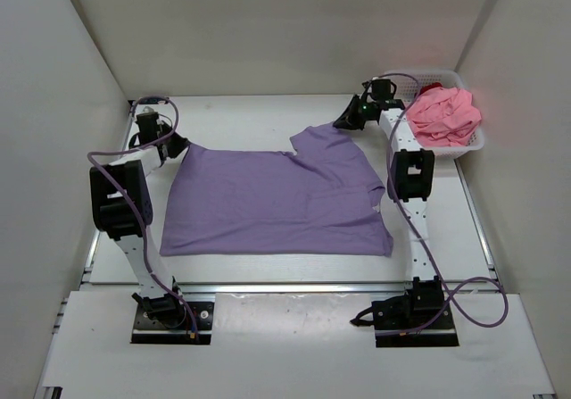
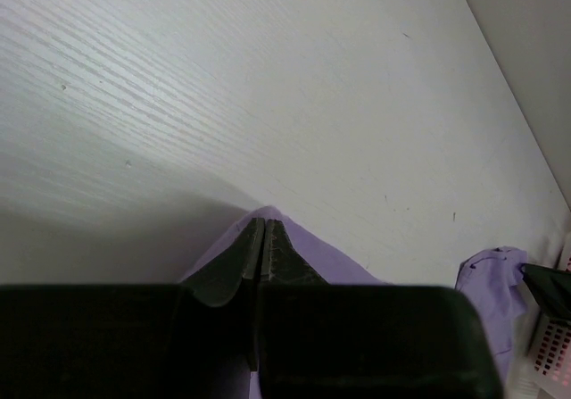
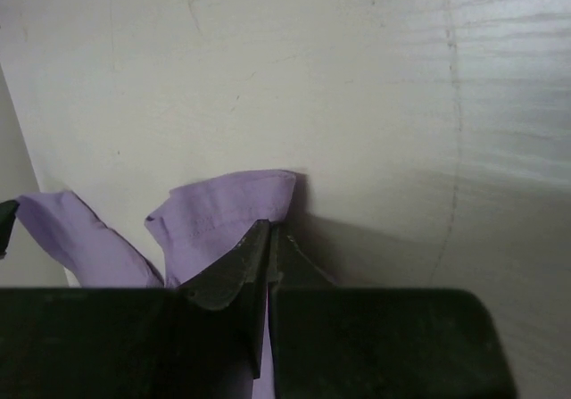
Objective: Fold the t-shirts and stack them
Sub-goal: Grap the side of the flattened tshirt furthest away from the robot with both arms, then fold the other side of the tshirt into a rectangle
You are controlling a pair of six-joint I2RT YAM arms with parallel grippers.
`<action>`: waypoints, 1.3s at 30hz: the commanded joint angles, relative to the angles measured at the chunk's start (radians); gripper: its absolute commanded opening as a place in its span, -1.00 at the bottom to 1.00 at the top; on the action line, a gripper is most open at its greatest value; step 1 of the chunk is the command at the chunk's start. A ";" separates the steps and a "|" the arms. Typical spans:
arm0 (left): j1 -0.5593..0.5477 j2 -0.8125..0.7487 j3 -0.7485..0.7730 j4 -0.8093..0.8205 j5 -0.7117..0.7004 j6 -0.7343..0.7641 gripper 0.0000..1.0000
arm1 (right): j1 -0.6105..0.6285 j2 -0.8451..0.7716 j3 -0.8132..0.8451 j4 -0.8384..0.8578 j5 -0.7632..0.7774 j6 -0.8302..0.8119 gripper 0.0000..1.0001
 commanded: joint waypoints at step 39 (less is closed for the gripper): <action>0.076 -0.409 -0.263 -0.098 0.014 0.065 -1.00 | 0.038 -1.482 -1.450 -0.069 0.193 -0.376 -1.00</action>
